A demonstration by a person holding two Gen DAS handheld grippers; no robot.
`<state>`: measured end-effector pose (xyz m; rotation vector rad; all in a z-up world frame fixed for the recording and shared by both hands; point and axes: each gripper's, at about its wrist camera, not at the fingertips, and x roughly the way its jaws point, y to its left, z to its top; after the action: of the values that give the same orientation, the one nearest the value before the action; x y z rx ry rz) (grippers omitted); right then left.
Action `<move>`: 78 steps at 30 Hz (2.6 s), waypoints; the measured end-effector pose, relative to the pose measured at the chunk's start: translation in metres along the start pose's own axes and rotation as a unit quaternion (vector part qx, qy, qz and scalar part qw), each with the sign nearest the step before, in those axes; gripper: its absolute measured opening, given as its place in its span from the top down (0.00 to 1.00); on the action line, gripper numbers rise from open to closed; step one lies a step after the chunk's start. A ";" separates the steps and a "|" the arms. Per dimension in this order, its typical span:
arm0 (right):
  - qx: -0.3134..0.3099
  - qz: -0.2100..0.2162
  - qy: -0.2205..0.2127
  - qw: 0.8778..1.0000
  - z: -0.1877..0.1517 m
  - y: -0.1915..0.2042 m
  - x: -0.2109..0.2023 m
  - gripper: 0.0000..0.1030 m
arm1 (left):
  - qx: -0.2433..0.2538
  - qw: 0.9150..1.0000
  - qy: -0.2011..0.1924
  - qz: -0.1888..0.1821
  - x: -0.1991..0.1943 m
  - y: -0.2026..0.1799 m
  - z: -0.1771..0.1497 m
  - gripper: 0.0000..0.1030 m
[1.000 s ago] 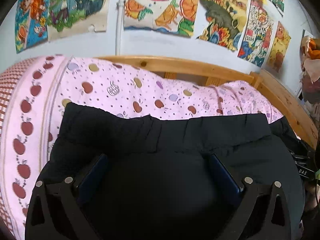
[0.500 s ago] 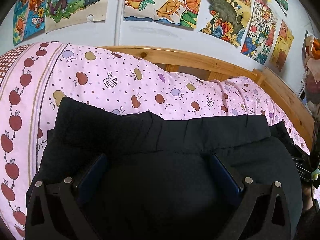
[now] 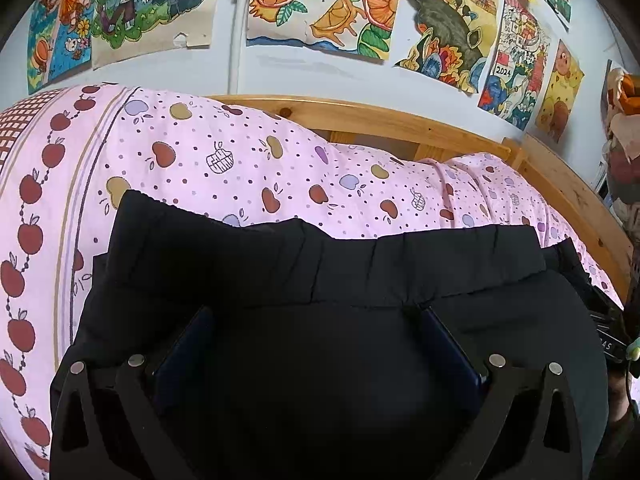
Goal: Fold large clothes
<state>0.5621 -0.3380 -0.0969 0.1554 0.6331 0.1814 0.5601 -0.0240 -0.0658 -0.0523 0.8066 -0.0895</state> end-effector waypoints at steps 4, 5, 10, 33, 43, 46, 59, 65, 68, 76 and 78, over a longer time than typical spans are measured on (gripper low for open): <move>0.000 -0.009 -0.028 1.000 -0.001 0.001 -0.019 0.08 | -0.005 0.999 -0.030 -0.021 -0.015 0.006 -0.006 0.00; 0.001 -0.015 -0.034 0.999 -0.001 0.001 -0.026 0.08 | -0.005 0.999 -0.035 -0.025 -0.019 0.007 -0.006 0.00; 0.010 -0.031 -0.064 0.997 0.000 -0.010 -0.068 0.08 | -0.031 0.996 -0.074 -0.029 -0.057 0.018 -0.005 0.00; 0.068 0.033 0.101 0.992 -0.057 -0.094 -0.060 0.01 | 0.031 0.998 0.025 -0.044 -0.090 0.107 -0.056 0.00; 0.084 0.049 0.061 0.993 -0.082 -0.094 -0.054 0.01 | 0.051 0.997 0.002 -0.059 -0.085 0.104 -0.073 0.00; 0.085 0.050 0.061 0.993 -0.081 -0.093 -0.053 0.01 | 0.050 0.997 -0.002 -0.066 -0.086 0.105 -0.075 0.00; 0.089 0.057 0.057 0.993 -0.085 -0.102 -0.055 0.01 | 0.049 0.996 -0.001 -0.080 -0.083 0.108 -0.080 0.00; 0.088 0.087 0.068 0.990 -0.085 -0.100 -0.054 0.01 | 0.038 0.992 0.022 -0.116 -0.076 0.114 -0.077 0.00; 0.086 0.112 0.080 0.987 -0.086 -0.097 -0.052 0.01 | 0.026 0.988 0.037 -0.146 -0.072 0.120 -0.077 0.00; 0.092 0.165 0.101 0.977 -0.096 -0.089 -0.052 0.01 | 0.013 0.979 0.086 -0.183 -0.065 0.118 -0.072 0.00; 0.090 0.157 0.103 0.978 -0.097 -0.087 -0.051 0.01 | 0.007 0.978 0.103 -0.180 -0.064 0.114 -0.068 0.00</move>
<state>0.4742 -0.4248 -0.1621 0.4162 0.8303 0.4505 0.4742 0.0950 -0.0762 -0.1783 0.9976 -0.4480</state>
